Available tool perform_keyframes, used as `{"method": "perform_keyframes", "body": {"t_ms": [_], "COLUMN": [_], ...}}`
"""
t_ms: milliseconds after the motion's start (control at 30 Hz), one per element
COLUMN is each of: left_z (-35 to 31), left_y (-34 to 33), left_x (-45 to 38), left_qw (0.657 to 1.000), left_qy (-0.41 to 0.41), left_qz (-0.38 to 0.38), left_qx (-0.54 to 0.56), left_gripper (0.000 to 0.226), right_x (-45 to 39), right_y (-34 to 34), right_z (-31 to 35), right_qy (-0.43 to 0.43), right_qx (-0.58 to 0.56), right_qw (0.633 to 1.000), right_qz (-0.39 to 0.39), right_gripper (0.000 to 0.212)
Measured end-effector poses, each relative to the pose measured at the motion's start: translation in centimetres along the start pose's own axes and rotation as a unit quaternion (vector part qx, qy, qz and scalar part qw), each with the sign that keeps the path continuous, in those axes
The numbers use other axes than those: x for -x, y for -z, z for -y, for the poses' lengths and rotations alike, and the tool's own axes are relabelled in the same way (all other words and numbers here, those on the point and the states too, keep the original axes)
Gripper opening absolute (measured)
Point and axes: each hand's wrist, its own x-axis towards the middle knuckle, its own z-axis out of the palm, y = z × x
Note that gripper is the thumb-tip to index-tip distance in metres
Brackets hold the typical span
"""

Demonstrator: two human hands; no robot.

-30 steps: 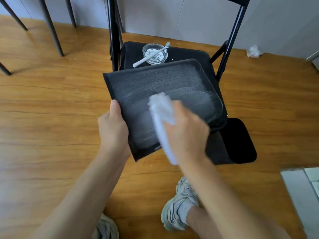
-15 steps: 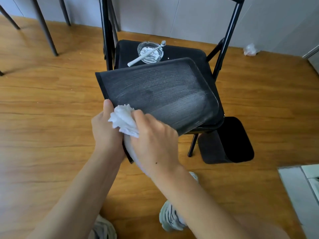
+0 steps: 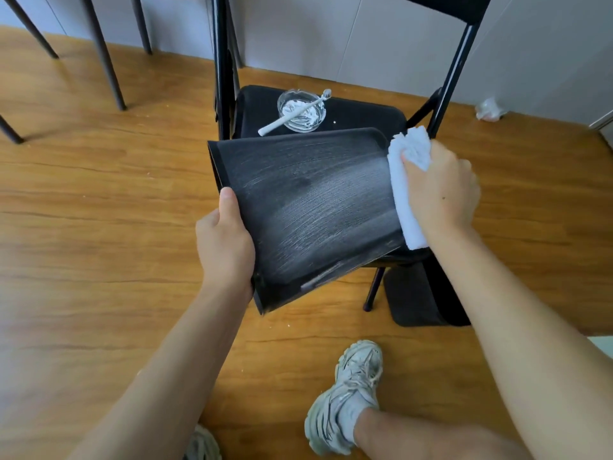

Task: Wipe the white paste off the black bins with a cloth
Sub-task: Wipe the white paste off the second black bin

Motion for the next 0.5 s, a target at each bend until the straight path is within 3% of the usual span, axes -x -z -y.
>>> {"method": "perform_keyframes", "body": {"t_ms": [200,333,500], "left_z": [0.2,0.4,0.1], "left_y": [-0.1,0.4,0.7], "left_x": [0.4,0.5,0.3], "left_qw": [1.000,0.999,0.999], "left_qy": [-0.002,0.013,-0.006], "left_qz": [-0.017,-0.019,-0.004], "left_qx": [-0.006,-0.027,-0.035], "left_gripper": [0.040,0.049,0.047], "right_x": [4.1,9.5,7.9], "right_y": [1.2,-0.4,-0.4], "right_z": [7.5,14.2,13.7], "right_qy": [0.127,0.256,0.291], "right_qx": [0.008,-0.003,-0.025], "right_qw": [0.992,0.965,0.950], "right_qz": [0.023,0.047,0.107], "right_gripper": [0.022,0.021,0.016]}}
